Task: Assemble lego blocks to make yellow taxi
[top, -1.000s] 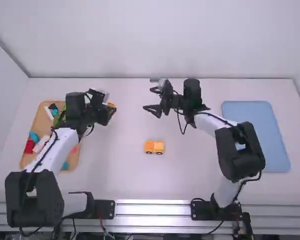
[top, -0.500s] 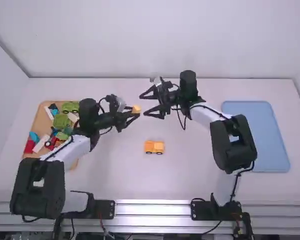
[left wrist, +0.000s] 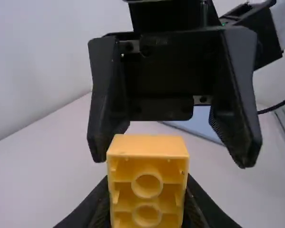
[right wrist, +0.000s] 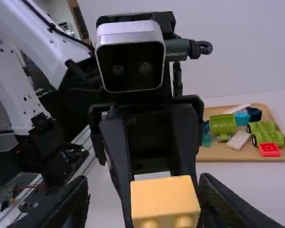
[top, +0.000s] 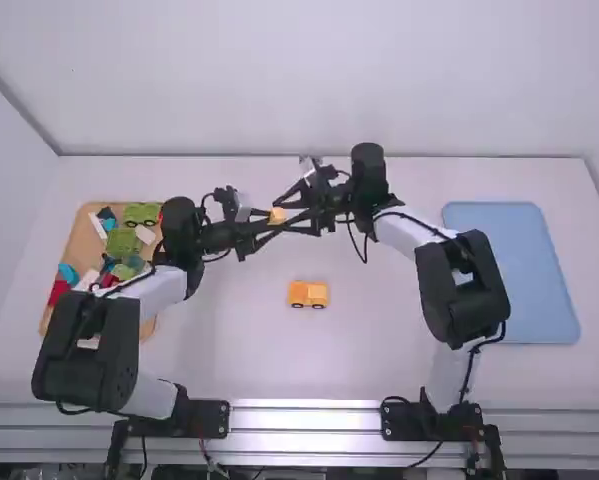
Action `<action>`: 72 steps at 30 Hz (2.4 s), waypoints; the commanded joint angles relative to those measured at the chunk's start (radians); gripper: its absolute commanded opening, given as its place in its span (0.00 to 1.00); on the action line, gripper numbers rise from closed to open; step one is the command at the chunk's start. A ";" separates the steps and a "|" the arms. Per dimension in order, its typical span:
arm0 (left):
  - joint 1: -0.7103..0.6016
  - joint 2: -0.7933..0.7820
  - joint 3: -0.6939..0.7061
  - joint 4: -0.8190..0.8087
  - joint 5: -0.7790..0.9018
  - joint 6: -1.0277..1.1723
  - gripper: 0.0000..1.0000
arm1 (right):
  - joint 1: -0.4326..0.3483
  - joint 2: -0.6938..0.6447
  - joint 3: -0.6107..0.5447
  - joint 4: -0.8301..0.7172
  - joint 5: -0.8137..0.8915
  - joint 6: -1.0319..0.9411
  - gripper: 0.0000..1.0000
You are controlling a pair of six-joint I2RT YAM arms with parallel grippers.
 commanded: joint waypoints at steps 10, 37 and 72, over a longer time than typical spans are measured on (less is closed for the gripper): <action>-0.010 0.003 -0.004 0.039 0.021 -0.056 0.04 | 0.016 0.015 0.029 0.007 -0.031 -0.005 0.34; -0.010 0.003 -0.004 -0.359 -0.273 0.145 0.99 | -0.051 -0.004 0.030 -0.079 0.540 0.097 0.01; -0.010 -1.155 -0.330 -0.803 -1.315 -0.011 0.99 | 0.356 0.045 0.239 -1.083 1.220 -0.453 0.06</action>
